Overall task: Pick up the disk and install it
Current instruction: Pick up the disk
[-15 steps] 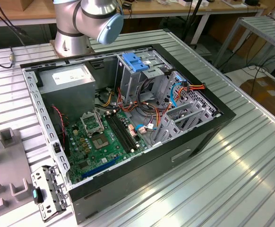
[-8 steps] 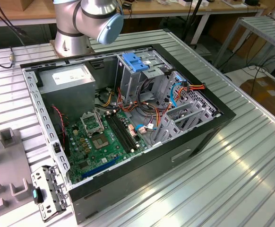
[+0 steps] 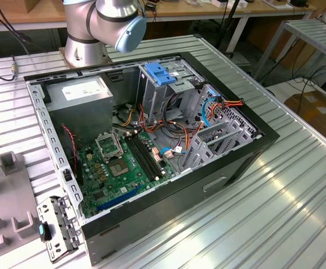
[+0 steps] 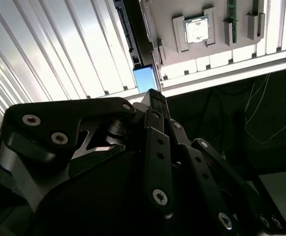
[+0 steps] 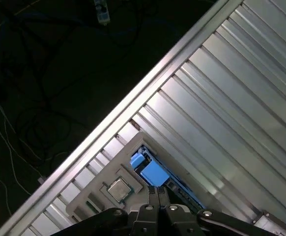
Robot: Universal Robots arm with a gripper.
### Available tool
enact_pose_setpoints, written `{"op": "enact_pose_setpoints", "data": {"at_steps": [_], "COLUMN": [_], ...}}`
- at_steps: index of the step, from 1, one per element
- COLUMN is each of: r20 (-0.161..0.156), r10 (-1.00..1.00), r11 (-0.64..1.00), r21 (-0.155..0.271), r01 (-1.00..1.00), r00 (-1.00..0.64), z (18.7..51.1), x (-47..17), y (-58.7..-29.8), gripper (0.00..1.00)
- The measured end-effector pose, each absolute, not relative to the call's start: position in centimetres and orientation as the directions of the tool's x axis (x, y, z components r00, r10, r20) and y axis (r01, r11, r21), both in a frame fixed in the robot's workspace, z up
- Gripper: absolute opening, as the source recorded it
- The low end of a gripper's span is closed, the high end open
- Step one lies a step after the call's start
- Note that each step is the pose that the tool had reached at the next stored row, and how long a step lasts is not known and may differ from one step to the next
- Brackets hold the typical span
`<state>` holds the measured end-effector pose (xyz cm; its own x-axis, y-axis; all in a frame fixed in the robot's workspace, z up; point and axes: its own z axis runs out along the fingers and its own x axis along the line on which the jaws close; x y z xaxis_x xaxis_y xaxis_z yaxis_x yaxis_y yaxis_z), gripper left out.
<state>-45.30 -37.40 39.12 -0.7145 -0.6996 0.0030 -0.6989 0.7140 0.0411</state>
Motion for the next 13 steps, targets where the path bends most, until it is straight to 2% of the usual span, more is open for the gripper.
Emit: {"op": "enact_pose_setpoints", "data": {"at_steps": [13], "r20": [0.003], "r10": [-0.837], "r11": [0.546], "r21": [0.041], "r01": [-0.836], "r00": [-0.547], "z": [39.12], "x": [-45.3], "y": [-37.4], "gripper": [0.11]}}
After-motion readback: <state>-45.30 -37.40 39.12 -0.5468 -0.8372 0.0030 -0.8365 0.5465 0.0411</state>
